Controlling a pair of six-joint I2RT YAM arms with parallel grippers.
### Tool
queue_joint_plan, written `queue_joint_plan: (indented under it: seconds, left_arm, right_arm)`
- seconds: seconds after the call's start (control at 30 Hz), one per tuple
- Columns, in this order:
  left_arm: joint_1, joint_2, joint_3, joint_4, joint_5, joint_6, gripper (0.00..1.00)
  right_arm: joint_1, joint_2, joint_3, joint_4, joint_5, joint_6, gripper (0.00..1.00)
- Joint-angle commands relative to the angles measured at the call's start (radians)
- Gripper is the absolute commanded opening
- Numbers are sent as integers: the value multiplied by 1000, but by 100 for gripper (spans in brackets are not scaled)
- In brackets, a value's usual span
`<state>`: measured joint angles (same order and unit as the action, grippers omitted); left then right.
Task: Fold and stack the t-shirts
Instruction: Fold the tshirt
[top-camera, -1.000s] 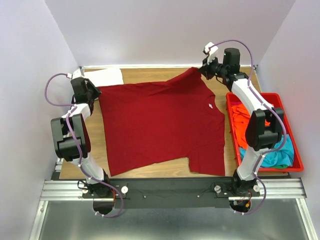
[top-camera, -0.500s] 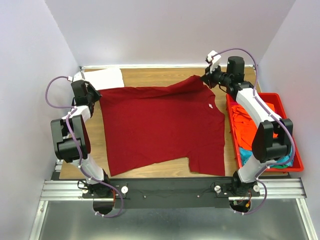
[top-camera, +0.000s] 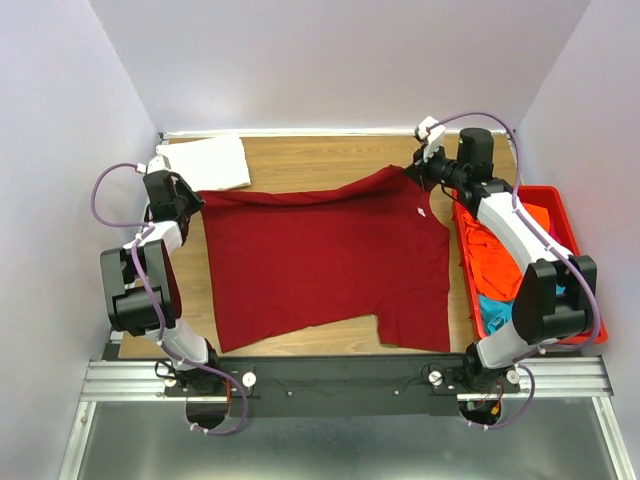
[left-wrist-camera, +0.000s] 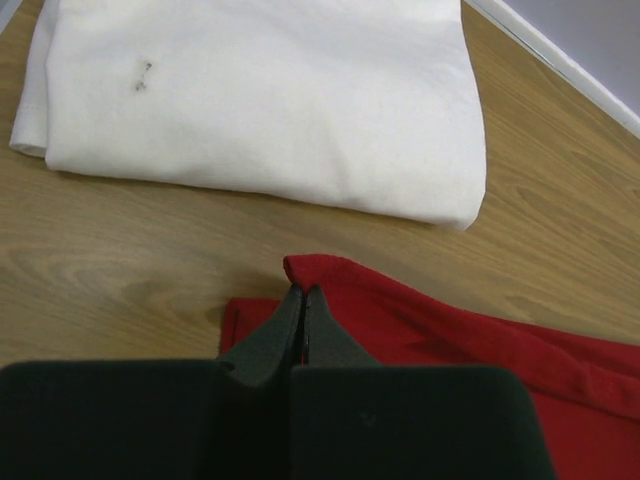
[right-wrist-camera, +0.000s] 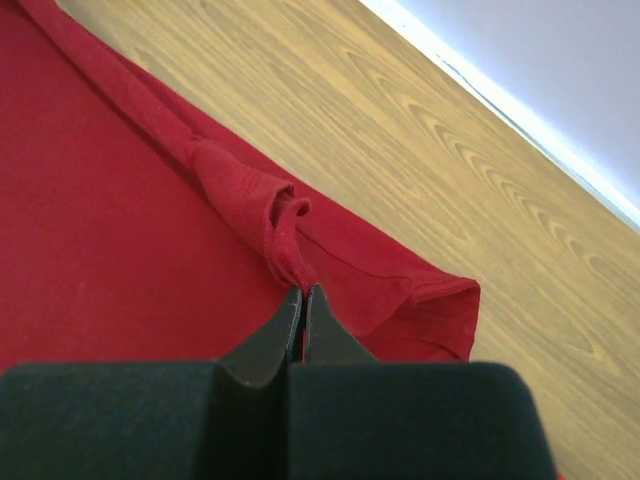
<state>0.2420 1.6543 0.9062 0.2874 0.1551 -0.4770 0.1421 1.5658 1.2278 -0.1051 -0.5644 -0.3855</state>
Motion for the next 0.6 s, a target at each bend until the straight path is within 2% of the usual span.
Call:
queue_joint_plan:
  seconds: [0.0, 0.57]
  left_arm:
    - [10, -48, -23, -28, -38, -5, 0]
    - [10, -120, -124, -50, -48, -35, 0]
  right_arm:
    - [-2, -47, -40, 21, -14, 4, 1]
    - [-1, -133, -148, 24, 12, 7, 1]
